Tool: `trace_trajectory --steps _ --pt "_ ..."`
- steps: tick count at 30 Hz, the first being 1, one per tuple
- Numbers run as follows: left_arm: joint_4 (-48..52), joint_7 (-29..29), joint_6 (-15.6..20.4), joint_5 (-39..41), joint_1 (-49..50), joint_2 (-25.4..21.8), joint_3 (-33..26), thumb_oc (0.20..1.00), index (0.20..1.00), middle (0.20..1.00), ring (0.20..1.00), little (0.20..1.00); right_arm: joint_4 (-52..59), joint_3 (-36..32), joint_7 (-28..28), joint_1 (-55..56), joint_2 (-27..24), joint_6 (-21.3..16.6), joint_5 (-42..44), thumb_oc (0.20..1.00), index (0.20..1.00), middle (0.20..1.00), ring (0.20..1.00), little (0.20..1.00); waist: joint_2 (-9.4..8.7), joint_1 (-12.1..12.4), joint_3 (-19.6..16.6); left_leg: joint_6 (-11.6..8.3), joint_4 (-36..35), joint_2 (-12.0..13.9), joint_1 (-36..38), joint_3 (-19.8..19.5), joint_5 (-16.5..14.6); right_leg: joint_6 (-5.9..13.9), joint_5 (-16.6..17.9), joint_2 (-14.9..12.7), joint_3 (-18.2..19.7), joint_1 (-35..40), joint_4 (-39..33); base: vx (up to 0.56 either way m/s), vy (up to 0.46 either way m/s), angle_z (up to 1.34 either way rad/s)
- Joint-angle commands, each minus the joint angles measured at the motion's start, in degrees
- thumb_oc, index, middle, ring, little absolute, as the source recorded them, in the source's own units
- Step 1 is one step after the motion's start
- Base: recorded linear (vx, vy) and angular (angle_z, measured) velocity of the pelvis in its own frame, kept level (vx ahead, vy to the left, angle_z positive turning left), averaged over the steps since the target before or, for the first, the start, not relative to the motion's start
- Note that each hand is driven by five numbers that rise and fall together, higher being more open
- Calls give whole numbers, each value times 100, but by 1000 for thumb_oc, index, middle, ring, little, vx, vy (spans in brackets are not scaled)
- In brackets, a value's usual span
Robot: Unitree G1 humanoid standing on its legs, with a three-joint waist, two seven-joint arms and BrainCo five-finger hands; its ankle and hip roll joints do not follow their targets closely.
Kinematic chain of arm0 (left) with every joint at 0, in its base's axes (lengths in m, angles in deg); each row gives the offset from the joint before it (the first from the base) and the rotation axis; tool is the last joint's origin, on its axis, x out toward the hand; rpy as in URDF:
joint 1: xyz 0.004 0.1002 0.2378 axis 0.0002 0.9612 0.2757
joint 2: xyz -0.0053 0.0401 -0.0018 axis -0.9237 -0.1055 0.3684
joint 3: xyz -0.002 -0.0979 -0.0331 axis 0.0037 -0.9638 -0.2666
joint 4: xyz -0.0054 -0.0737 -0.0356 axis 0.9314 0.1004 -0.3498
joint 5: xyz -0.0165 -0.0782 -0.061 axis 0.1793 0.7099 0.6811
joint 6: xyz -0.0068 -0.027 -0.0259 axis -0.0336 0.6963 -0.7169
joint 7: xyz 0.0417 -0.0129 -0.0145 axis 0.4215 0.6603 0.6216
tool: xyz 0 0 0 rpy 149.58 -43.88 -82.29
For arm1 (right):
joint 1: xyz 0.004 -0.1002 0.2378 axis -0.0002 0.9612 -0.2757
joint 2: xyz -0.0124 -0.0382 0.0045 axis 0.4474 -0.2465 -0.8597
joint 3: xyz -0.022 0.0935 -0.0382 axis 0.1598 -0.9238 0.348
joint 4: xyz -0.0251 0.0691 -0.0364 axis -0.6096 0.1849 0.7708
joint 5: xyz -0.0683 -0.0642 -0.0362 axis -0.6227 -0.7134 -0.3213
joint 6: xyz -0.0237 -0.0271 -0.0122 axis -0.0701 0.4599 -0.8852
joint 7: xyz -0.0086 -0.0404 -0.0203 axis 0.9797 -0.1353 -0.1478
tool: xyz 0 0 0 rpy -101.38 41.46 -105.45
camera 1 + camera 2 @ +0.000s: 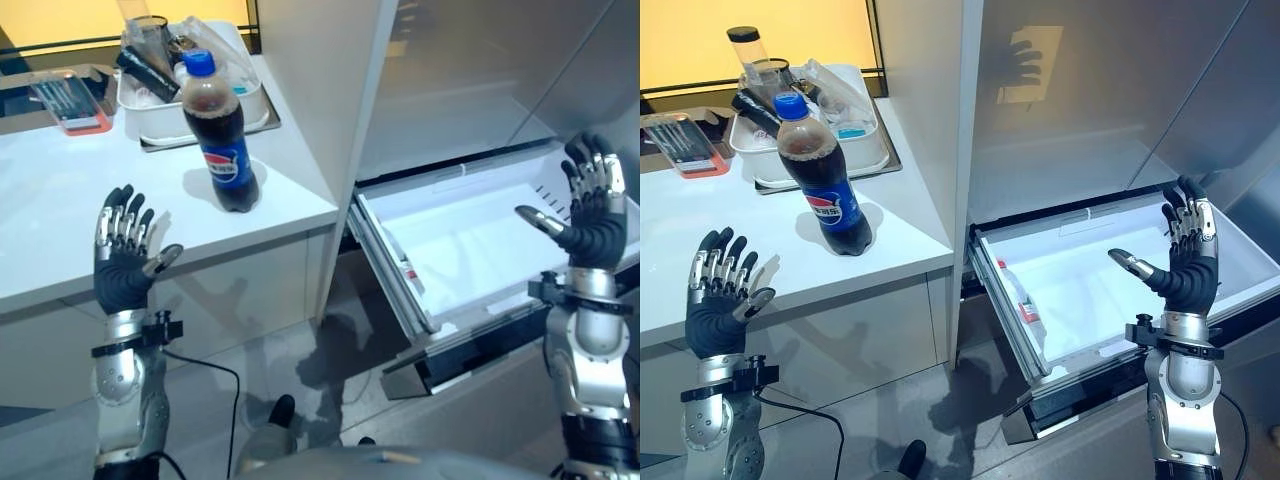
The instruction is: Take the drinks into the refrigerator
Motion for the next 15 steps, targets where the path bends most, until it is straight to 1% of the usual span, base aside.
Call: trace_trajectory --steps 1,7,10,15 --pt "-320 -130 231 -330 -266 -361 -7 1000 1000 1000 1000 1000 205 -161 -38 -286 -147 -287 65 1000 1000 1000 1000 1000 108 -61 -295 361 -37 9 278 135 -461 -32 -350 -61 3 -305 837 3 18 -10" --pt "-636 -403 215 -611 -548 -538 -33 1000 1000 1000 1000 1000 146 -65 29 -339 -177 -242 129 1000 1000 1000 1000 1000 104 -103 -334 366 -62 25 332 233 -479 -24 -307 -43 108 -254 718 9 14 -13" --pt "-962 -639 181 -620 -806 -603 -88 1000 1000 1000 1000 1000 100 17 58 -389 -201 -187 167 1000 1000 1000 1000 1000 105 -170 -371 374 -83 39 383 329 -501 -18 -260 -37 223 -236 640 1 20 -10" --pt "-1339 -965 139 -858 -1079 -832 -201 1000 1000 1000 1000 1000 49 123 148 -456 -269 -119 259 1000 1000 1000 1000 1000 106 -224 -391 380 -104 66 441 436 -524 -16 -223 -18 333 -216 589 -1 14 -21"
